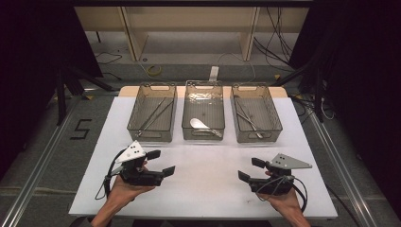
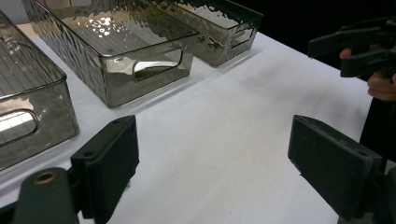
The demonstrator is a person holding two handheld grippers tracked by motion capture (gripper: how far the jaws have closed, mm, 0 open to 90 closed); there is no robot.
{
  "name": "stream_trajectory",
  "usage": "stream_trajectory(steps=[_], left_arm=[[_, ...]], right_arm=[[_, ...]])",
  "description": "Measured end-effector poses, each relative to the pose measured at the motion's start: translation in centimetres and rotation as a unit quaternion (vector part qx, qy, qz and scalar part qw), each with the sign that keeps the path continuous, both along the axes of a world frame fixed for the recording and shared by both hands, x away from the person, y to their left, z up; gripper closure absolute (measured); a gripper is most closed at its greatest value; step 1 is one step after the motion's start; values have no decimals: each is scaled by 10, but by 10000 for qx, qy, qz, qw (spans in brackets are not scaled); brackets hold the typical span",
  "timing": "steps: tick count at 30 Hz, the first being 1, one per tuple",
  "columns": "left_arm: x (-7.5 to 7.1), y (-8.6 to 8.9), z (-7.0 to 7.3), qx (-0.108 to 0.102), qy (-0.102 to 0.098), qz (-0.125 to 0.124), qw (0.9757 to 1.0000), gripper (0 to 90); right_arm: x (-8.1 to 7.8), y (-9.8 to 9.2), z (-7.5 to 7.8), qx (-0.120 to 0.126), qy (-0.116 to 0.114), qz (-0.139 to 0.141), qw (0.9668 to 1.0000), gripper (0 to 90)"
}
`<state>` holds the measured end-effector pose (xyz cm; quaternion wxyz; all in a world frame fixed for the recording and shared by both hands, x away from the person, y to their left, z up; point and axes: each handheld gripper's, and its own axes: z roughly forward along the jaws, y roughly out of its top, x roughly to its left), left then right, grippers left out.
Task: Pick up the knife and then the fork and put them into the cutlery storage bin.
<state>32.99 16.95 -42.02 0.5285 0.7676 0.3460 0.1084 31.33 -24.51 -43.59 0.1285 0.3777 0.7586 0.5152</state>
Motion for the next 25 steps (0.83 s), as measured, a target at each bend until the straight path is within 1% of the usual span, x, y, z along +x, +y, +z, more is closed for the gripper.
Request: stream_trajectory(steps=[4,7,13,25], left_arm=[[0,1,0,-47,3,40,10000,157],[0,2,1,-97,-37,93,9999,156],[1,2,1,-60,-22,74,10000,156],[1,2,1,-83,-33,84,9999,156]], right_arm=[[0,-1,0,2,-11,-8,10000,248],[0,0,1,-4,-22,-3,10000,248],[0,0,1,-17,-36,29,10000,248],[0,1,1,-51,-32,20,10000,248]])
